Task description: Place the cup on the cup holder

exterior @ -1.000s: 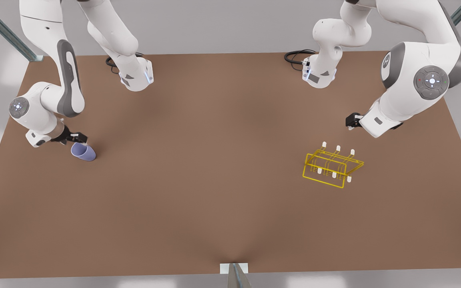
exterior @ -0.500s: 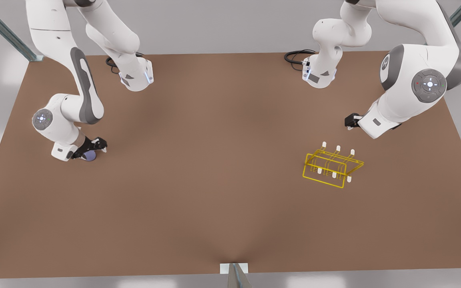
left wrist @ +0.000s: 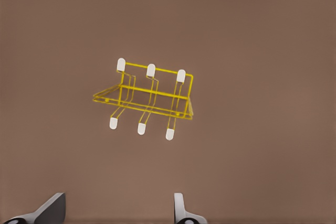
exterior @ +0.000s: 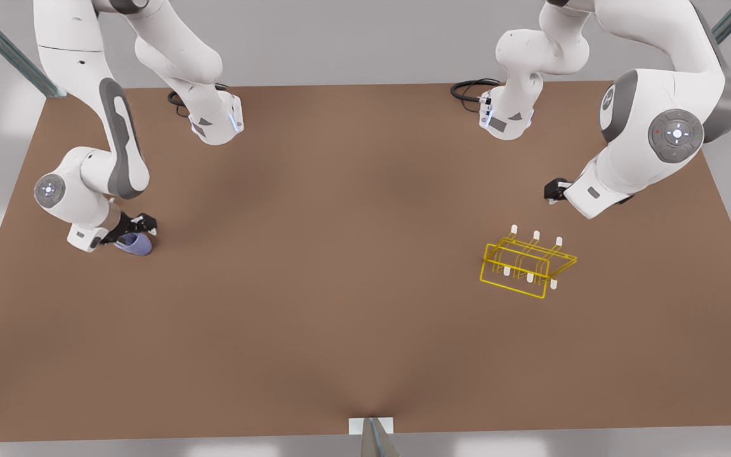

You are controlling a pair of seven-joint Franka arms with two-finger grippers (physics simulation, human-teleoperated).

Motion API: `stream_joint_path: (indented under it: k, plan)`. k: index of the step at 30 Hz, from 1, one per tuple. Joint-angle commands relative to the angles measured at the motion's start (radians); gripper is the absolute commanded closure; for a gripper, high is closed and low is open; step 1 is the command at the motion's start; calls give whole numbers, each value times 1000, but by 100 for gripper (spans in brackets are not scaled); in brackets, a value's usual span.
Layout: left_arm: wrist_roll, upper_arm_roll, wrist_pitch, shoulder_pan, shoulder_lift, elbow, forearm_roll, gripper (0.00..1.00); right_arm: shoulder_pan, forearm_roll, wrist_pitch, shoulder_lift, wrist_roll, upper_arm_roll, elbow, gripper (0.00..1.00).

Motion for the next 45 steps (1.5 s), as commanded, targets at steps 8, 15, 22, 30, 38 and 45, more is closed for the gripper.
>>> stream_joint_path:
  k: [8, 15, 22, 30, 38, 45]
  plan:
    - [0, 0, -5, -1, -1, 0, 1, 0, -4, 2, -87, -6, 131, -14, -42, 0]
    - [0, 0, -7, -1, -1, 0, -1, 0, -15, 2, -27, 36, 128, -32, -41, 0]
    - [0, 0, -11, -1, -1, 0, -1, 0, -27, 2, 19, 90, 121, -29, -39, 0]
    - [0, 0, -13, -1, 0, -1, -1, 0, -29, 2, 37, 111, 114, -32, -24, 71]
    - [0, 0, -14, -1, 0, -7, -1, 0, -39, -8, 37, 117, 63, -32, -10, 79]
    - [0, 0, -14, -3, 0, -9, -1, 0, -27, -8, -197, 137, 56, -17, 194, 79]
